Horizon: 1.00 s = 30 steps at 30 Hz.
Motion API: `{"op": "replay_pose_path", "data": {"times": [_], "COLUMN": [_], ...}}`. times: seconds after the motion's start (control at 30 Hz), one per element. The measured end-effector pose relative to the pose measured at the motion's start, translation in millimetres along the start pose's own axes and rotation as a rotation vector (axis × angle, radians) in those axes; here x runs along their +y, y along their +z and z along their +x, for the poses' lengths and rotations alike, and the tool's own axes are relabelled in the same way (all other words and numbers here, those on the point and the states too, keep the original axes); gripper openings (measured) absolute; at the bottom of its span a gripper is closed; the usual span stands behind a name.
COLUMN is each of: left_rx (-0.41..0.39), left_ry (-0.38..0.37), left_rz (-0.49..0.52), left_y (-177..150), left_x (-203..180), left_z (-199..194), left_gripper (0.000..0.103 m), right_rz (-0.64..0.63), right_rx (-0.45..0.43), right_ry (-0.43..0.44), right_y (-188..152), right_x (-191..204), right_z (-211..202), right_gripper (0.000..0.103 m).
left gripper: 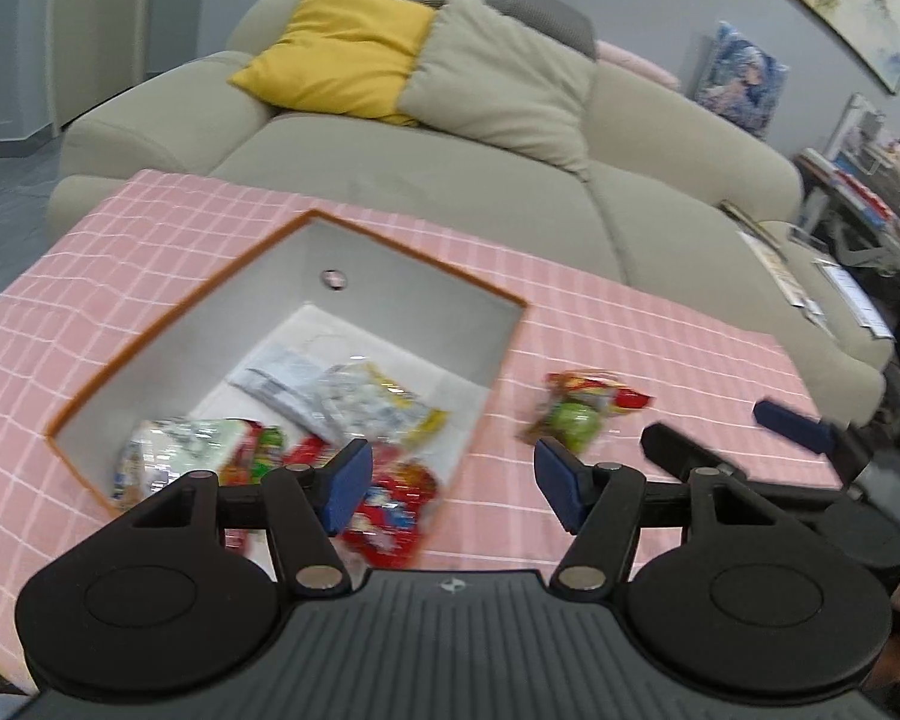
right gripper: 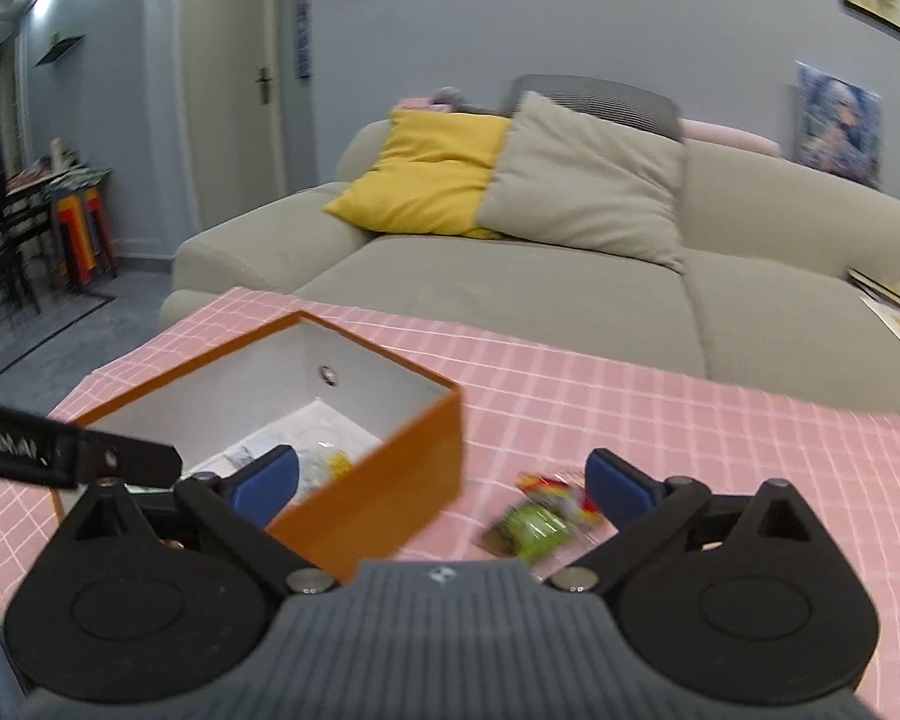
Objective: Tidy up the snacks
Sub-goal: 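Open both grippers to release the items and withdraw from the box, then move both tools toward the green raisin packet and red Mimi chip bag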
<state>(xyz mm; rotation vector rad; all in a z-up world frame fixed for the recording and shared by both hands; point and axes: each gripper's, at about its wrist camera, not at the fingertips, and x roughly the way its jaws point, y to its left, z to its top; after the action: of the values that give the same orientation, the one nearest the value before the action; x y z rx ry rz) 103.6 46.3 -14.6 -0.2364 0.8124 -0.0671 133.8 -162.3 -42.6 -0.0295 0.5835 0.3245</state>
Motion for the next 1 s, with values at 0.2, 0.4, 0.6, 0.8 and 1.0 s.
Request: {"op": "replay_pose_path", "data": {"times": [0.2, 0.4, 0.6, 0.8, 1.0], "left_rx": [0.021, 0.005, 0.027, 0.099, 0.130], "left_ry": [-0.054, -0.096, -0.057, -0.053, -0.063], "left_rz": [0.022, 0.000, 0.053, 0.125, 0.154], "left_y": [-12, -29, -37, -36, -26], "left_x": [-30, -52, -69, -83, -88], "left_z": [13, 30, 55, 83, 108], "left_gripper": [0.073, 0.073, 0.077, 0.080, 0.080], "right_rz": [0.051, 0.081, 0.061, 0.056, 0.029], "right_rx": [0.046, 0.098, 0.110, 0.127, 0.145], "right_ry": [-0.073, -0.104, -0.113, -0.096, -0.064], "right_y": [-33, -56, -69, -70, -60], "right_x": [-29, -52, -69, -88, -99], "right_z": [-14, -11, -1, 14, 39], "right_gripper": [0.099, 0.099, 0.099, 0.096, 0.088]}}
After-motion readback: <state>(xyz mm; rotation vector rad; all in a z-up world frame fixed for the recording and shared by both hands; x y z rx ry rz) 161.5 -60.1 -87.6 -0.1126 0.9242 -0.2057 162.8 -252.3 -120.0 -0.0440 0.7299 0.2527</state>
